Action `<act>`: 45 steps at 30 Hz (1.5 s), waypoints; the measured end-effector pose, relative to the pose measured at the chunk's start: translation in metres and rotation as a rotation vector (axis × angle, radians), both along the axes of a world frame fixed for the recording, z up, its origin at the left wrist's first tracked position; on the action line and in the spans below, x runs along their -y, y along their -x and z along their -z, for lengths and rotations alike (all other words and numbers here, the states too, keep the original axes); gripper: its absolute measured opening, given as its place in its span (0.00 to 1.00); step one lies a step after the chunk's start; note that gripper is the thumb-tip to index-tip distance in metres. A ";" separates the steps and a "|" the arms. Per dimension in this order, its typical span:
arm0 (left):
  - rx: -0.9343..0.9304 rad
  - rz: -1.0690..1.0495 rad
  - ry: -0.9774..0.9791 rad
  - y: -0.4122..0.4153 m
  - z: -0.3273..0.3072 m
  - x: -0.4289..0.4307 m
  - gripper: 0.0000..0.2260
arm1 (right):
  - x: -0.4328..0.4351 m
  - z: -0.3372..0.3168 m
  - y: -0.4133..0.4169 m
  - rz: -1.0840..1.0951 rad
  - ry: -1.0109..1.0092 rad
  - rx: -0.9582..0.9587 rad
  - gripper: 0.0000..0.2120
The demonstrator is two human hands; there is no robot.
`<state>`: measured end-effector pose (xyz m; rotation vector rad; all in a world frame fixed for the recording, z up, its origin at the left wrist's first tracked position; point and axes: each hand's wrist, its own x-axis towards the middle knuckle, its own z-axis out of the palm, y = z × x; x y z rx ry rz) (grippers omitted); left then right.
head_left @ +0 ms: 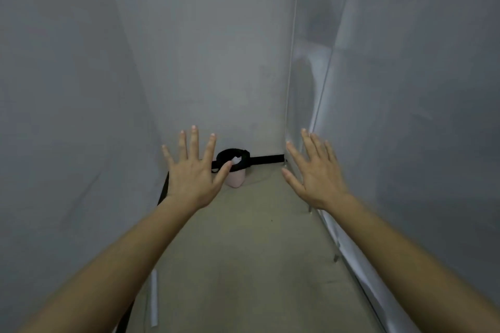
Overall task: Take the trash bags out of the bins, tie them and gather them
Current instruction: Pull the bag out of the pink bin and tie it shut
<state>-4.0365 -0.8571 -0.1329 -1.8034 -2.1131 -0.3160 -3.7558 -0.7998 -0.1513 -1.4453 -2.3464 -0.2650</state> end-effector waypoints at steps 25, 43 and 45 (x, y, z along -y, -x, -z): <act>0.171 -0.153 0.130 0.184 0.056 -0.572 0.36 | -0.612 0.050 0.209 -0.089 0.179 0.041 0.35; 0.225 -0.135 0.413 0.311 0.143 -0.879 0.33 | -0.891 0.139 0.310 0.010 0.382 0.023 0.38; 0.189 -0.142 0.438 0.326 0.154 -0.911 0.33 | -0.930 0.156 0.325 0.006 0.415 0.037 0.38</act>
